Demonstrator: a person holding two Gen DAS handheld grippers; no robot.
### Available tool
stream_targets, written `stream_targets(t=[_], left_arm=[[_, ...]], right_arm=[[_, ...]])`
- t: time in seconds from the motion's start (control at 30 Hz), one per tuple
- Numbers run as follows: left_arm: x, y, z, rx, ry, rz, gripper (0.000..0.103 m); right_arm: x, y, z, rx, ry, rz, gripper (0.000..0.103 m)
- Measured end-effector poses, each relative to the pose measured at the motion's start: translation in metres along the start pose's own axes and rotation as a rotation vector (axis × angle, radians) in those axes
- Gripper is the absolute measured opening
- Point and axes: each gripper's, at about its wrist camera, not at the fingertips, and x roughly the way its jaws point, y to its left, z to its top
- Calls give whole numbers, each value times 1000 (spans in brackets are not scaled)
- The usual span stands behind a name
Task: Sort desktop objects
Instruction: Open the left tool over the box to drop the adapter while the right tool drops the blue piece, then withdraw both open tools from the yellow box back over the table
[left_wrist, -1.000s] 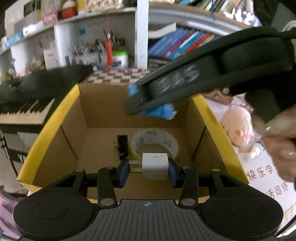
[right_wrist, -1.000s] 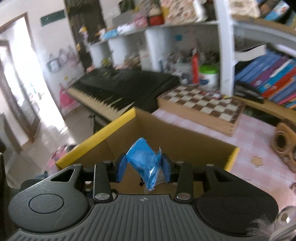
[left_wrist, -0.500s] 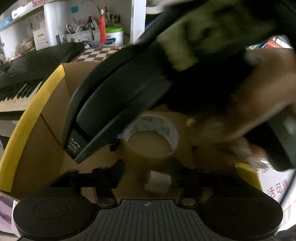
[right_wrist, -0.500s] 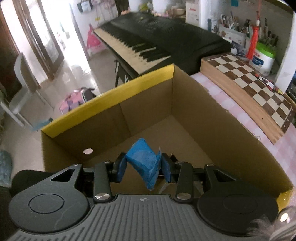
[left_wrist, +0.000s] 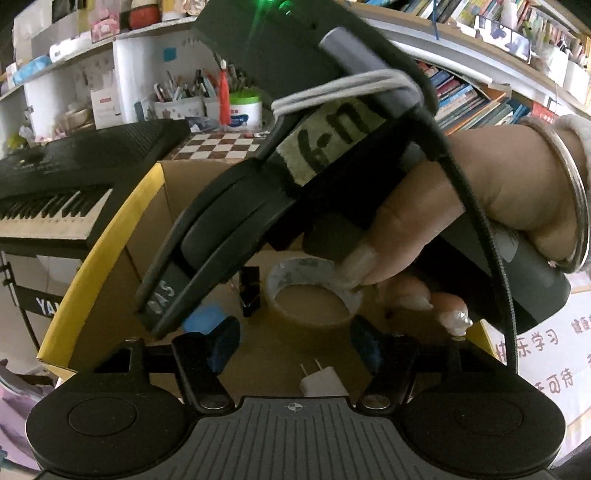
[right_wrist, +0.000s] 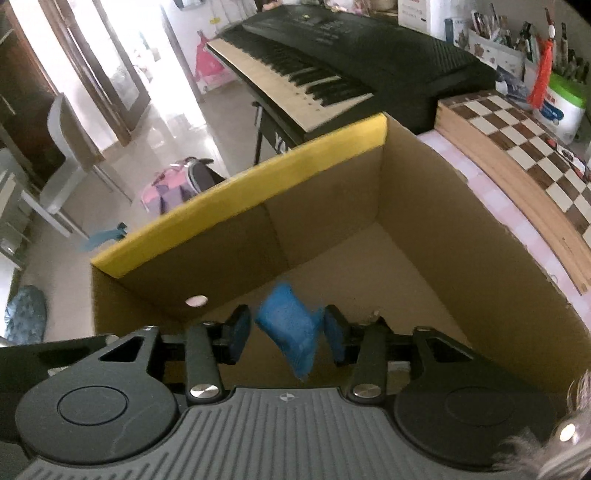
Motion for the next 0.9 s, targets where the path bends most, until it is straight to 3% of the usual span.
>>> stream_targets(t=[0.3, 0.5, 0.9], left_arm=[[-21, 5, -3, -24, -72, -5, 75], [-46, 13, -13, -65, -153, 32, 89], [-97, 41, -33, -141, -294, 95, 93]], right_arm=[[-44, 7, -10, 73, -149, -59, 62], [-85, 13, -28, 158, -276, -143, 62], [-159, 38, -107, 368, -512, -348, 62]])
